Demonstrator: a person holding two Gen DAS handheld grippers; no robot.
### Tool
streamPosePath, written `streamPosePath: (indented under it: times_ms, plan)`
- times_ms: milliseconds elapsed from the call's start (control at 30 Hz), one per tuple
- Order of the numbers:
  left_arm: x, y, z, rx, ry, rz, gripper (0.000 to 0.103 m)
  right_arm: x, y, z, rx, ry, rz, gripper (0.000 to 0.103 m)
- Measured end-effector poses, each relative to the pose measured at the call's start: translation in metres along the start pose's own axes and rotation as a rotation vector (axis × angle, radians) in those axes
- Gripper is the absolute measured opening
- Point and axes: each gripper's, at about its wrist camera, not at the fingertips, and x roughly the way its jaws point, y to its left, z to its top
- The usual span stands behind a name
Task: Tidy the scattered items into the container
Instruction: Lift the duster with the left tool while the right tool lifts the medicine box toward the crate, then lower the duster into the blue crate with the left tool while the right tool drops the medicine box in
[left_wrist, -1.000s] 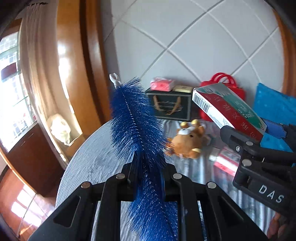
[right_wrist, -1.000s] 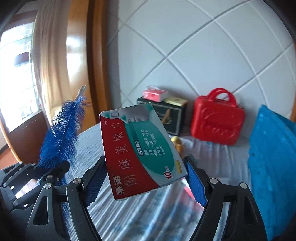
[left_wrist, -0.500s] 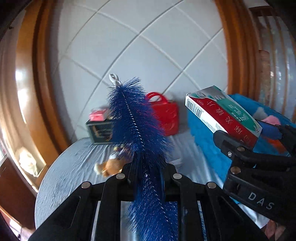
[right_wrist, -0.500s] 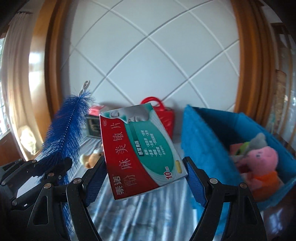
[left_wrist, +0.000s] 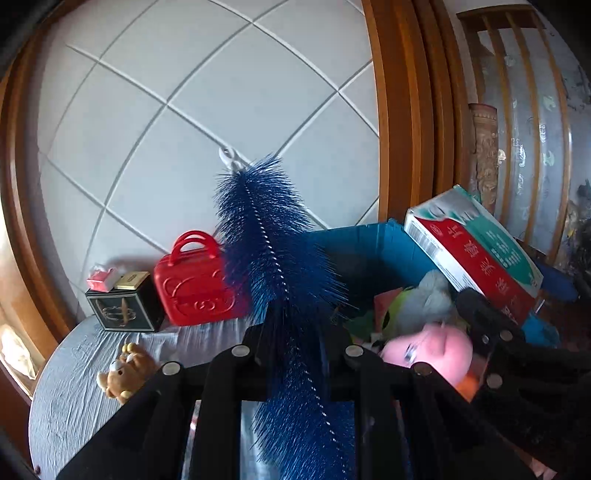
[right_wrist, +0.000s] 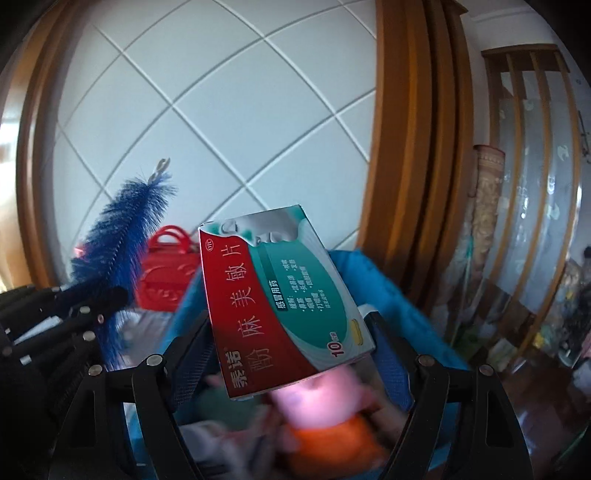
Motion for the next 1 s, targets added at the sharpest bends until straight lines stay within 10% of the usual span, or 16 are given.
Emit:
streamPosePath:
  times_ms: [500, 1000]
  plan:
    - [0.129, -0.100, -0.043, 0.061, 0.424, 0.040, 0.020, 0.095, -0.118, -0.054, 0.013, 0.225, 0.047, 0.081]
    - [0.113, -0.103, -0.057, 0.080, 0.480, 0.033, 0.047, 0.113, -0.121, -0.093, -0.016, 0.380, 0.080, 0.080]
